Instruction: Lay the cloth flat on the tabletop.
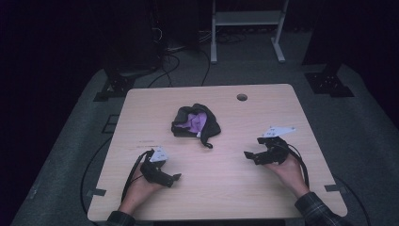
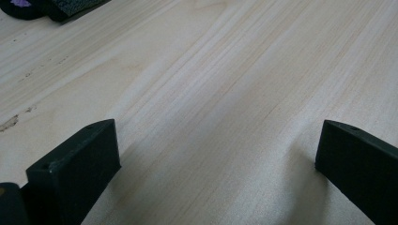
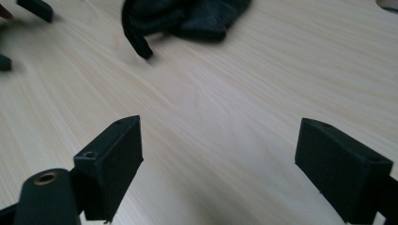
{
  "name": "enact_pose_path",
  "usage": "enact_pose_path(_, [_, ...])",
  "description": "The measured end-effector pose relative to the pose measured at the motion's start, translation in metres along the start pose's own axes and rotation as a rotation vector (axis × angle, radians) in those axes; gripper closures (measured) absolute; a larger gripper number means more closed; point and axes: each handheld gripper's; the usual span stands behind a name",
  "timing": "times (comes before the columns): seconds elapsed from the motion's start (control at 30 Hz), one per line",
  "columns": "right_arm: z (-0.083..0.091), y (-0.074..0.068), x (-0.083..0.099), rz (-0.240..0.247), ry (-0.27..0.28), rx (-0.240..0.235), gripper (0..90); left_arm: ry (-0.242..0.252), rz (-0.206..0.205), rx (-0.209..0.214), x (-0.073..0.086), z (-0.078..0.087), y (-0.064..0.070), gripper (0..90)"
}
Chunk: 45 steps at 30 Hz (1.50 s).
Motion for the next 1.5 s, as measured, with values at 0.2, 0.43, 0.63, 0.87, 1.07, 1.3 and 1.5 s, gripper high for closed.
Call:
enact_pose_path(0.2, [-0.014,-0.005,-0.014,0.004,0.025,-0.039,16.9,-0.001,-0.001,-0.001,0.000,0.000,0.000,0.0])
enact_pose_path(0.43, [-0.036,-0.016,-0.032,0.024,0.038,-0.077,18.4,0.004,0.005,-0.002,0.000,0.000,0.000,0.0])
enact_pose_path(0.63, [-0.059,-0.028,-0.047,0.040,0.037,-0.099,18.5,0.002,0.002,-0.003,0.000,0.000,0.000,0.0])
enact_pose_path(0.87, [-0.093,-0.047,-0.064,0.065,0.032,-0.128,20.9,0.002,0.000,-0.004,0.000,0.000,0.000,0.0])
enact_pose_path(1.07, [-0.122,-0.057,-0.069,0.087,-0.005,-0.121,22.5,0.002,0.002,-0.003,0.000,0.000,0.000,0.0])
enact_pose_path(1.3, [-0.140,-0.059,-0.066,0.121,-0.035,-0.076,44.2,0.002,0.003,-0.003,0.000,0.000,0.000,0.0])
enact_pose_path(1.5, [-0.137,-0.053,-0.062,0.139,-0.039,-0.058,83.0,0.002,0.003,-0.003,0.000,0.000,0.000,0.0])
Point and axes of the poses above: each handheld gripper's, and its own axes: z roughly backward along the jaws, x roughly out of its underside, y roughly to its right, and after that the axes turned 3 degrees about z, right-handed
